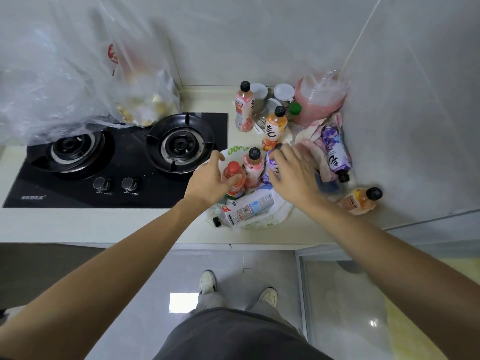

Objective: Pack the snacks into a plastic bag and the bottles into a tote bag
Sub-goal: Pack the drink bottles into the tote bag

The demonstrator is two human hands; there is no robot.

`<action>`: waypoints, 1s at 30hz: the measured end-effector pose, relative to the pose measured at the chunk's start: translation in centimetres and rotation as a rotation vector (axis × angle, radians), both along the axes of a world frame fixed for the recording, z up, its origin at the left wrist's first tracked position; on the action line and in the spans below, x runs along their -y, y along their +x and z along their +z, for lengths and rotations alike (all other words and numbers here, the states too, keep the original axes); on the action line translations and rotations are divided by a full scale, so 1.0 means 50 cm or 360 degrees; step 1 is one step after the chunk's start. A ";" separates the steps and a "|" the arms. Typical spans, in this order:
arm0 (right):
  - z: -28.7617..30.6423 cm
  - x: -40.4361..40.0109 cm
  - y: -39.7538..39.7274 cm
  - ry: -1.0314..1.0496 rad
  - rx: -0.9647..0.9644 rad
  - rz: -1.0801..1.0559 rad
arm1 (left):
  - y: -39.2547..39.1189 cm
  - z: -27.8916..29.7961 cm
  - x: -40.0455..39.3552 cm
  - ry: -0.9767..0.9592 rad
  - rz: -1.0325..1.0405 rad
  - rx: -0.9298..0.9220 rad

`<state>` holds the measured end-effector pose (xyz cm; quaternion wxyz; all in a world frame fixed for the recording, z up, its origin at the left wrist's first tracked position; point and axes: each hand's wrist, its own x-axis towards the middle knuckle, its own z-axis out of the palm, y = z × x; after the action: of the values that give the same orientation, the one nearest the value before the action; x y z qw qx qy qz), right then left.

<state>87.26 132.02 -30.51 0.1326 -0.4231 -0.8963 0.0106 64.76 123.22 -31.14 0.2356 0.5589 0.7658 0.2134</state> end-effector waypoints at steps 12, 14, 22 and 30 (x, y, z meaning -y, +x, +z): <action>-0.152 0.071 -0.002 -0.0663 0.0309 0.0168 | 0.024 -0.177 0.148 -0.0458 -0.0023 0.0018; -0.162 0.071 0.000 -0.0616 0.0342 0.0115 | 0.021 -0.202 0.150 -0.0576 -0.0086 -0.0057; -0.170 0.064 0.002 -0.0534 0.0408 -0.0003 | 0.009 -0.233 0.135 -0.0535 -0.0077 -0.0035; -0.142 0.046 0.029 -0.0768 0.0306 -0.0112 | 0.042 -0.056 0.099 0.0084 -0.0083 0.0092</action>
<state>88.72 129.73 -37.62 -0.0576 -0.4724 -0.8610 0.1793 66.85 118.26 -33.94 0.2483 0.5782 0.7380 0.2436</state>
